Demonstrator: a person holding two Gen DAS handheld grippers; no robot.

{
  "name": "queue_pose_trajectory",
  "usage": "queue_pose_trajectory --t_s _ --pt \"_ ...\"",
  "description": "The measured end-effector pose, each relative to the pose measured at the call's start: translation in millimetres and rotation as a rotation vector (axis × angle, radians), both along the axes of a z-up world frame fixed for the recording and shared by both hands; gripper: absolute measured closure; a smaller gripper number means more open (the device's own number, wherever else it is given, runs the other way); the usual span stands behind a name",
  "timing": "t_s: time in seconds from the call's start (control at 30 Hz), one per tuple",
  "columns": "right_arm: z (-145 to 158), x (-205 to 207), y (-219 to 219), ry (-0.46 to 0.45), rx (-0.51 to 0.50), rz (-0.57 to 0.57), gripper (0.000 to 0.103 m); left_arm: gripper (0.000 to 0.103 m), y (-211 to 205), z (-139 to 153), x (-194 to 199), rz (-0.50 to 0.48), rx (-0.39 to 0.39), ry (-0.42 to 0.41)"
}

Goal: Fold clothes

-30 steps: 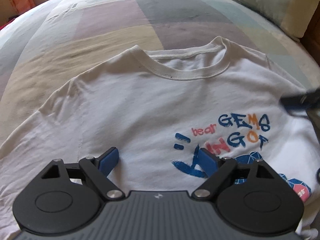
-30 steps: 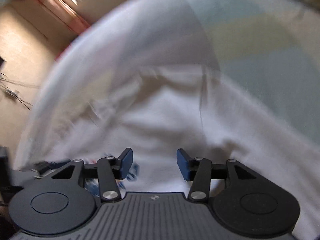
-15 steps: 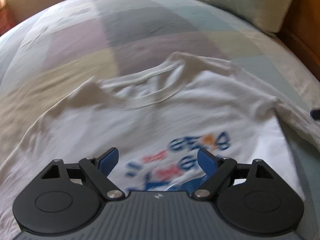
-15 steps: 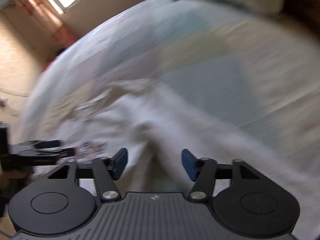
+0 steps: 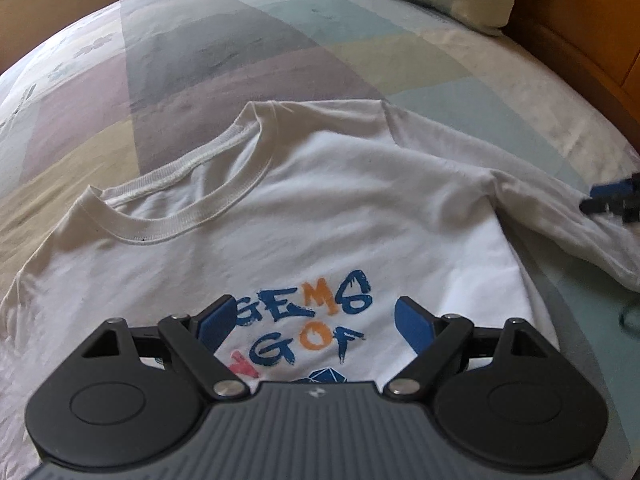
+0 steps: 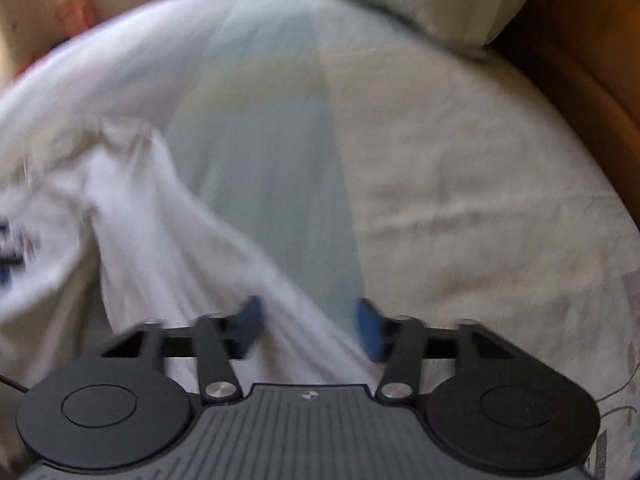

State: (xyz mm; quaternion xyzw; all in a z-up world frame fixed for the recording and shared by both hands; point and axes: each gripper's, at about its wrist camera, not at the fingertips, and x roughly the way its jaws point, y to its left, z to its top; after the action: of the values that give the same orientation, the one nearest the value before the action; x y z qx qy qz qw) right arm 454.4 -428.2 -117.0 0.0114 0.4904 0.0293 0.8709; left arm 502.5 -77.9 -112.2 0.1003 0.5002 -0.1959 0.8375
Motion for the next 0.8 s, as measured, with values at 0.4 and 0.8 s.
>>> queue_pose_trajectory --t_s 0.4,0.8 --pt "27 16 7 -0.085 -0.27 0.135 0.096 0.017 -4 0 3 0.015 0.009 0.003" --pt "52 64 -1 -0.109 -0.129 0.124 0.067 0.017 9 1 6 0.057 -0.007 0.005"
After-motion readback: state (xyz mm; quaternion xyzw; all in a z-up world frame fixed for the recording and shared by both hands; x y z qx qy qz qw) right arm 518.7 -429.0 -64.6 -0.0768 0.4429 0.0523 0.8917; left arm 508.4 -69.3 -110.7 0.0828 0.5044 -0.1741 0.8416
